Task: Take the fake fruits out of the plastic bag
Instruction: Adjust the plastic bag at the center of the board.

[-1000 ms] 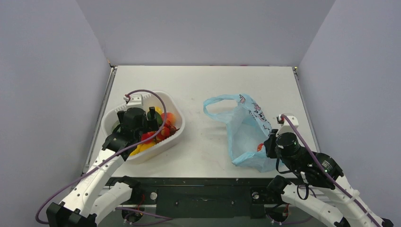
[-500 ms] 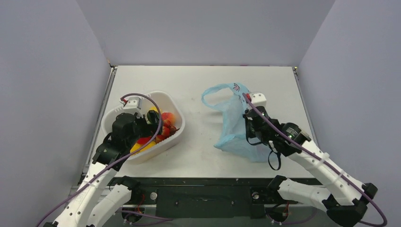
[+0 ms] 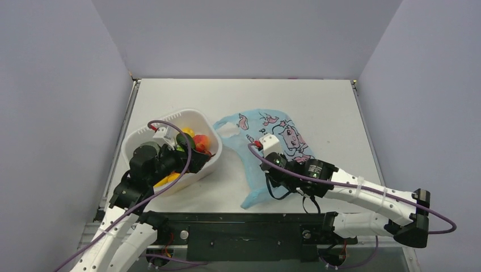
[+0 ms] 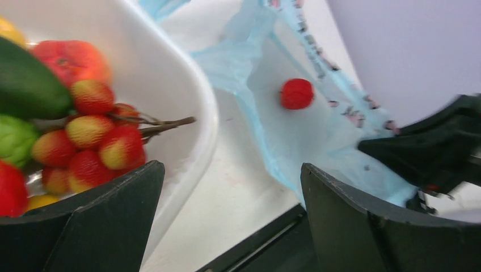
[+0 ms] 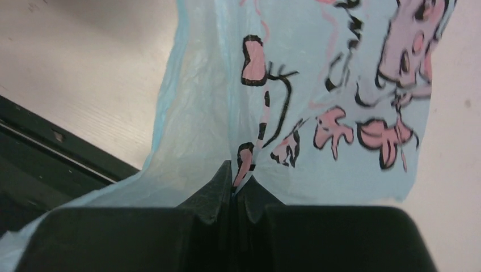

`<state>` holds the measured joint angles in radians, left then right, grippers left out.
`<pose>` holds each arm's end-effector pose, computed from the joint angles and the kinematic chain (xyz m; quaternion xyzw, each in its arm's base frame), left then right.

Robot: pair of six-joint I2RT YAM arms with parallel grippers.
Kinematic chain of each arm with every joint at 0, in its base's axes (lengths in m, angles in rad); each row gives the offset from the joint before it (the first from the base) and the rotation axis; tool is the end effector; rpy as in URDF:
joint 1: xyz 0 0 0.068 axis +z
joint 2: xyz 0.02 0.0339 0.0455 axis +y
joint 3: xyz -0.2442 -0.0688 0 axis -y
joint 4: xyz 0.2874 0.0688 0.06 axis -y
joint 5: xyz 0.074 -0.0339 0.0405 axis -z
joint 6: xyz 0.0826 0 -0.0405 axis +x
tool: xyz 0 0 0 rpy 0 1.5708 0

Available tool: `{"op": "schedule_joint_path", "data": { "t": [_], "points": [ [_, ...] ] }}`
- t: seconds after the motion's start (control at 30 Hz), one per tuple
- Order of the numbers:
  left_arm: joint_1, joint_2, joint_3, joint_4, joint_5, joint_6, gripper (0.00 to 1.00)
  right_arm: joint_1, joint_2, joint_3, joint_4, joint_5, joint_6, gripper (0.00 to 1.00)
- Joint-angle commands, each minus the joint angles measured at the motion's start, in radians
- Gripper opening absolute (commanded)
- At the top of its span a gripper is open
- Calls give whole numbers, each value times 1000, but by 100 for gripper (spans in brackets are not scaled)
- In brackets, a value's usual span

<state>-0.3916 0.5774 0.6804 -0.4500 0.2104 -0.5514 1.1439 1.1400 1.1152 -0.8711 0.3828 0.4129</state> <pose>0.2158 -0.1078 0.2834 -0.0048 0.8163 -0.3360 0.4699 0.1527 0.2612 0.2706 -0.2723 0.8877 0.1004 0.3575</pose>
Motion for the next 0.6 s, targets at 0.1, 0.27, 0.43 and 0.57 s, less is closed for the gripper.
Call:
{"op": "schedule_joint_path", "data": {
  "t": [0.1, 0.27, 0.43, 0.57],
  "points": [
    [-120, 21, -159, 503, 261, -243, 84, 17, -243, -190, -121, 48, 311, 0],
    [-582, 92, -169, 572, -112, -132, 83, 11, -361, -205, -180, 77, 360, 0],
    [-892, 293, -113, 670, -456, -64, 82, 9, -395, -192, -279, 101, 404, 0],
    [-1012, 478, -74, 857, -657, 32, 80, 10, -424, -198, -290, 86, 410, 0]
  ]
}}
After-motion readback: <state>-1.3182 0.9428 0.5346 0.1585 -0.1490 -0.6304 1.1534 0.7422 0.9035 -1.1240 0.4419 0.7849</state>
